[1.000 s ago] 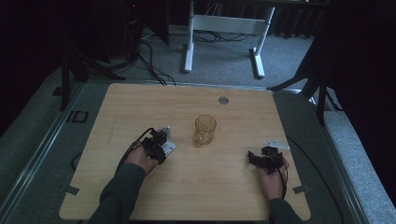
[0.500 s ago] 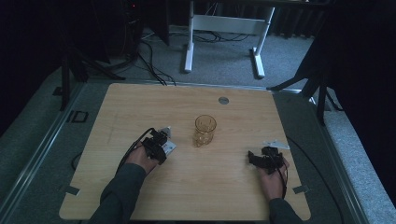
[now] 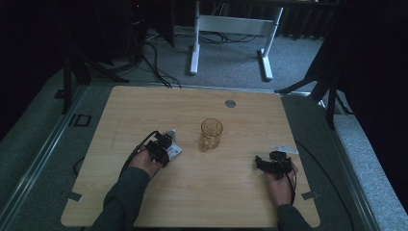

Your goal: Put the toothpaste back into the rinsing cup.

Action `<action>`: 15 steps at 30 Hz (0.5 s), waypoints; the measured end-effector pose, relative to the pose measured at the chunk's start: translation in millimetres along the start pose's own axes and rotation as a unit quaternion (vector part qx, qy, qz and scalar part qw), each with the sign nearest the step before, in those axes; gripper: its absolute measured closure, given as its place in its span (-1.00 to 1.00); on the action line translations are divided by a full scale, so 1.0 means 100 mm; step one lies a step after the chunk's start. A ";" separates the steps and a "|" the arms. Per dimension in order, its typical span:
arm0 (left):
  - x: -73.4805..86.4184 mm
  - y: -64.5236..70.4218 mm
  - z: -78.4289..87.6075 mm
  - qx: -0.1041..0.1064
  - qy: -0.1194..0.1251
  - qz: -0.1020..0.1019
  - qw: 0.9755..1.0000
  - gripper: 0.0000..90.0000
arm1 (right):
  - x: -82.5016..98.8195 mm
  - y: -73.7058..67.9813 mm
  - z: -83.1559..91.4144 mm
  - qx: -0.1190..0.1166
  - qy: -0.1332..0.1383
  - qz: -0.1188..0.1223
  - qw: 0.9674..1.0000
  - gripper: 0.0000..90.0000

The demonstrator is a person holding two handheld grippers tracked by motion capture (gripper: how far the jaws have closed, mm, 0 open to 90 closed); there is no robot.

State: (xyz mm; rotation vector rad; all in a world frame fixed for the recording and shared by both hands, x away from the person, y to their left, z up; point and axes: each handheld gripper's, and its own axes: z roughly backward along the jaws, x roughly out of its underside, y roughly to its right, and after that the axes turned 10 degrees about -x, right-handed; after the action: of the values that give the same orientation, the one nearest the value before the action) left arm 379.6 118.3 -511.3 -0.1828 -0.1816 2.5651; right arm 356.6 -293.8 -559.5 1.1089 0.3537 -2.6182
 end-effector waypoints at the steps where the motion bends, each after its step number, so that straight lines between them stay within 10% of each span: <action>1: 0.00 0.00 0.00 -0.001 0.002 0.001 1.000 0.63 | 0.00 0.00 0.00 0.000 0.000 0.000 1.000 -0.59; 15: 0.07 -0.11 0.18 0.003 0.052 0.027 0.998 0.66 | 0.00 0.00 0.00 0.000 0.000 0.000 1.000 -0.59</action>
State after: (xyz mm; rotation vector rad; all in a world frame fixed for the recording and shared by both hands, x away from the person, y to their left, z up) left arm 376.2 129.8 -492.8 -0.3216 -0.1305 2.6014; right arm 356.6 -293.7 -559.5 1.1087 0.3545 -2.6190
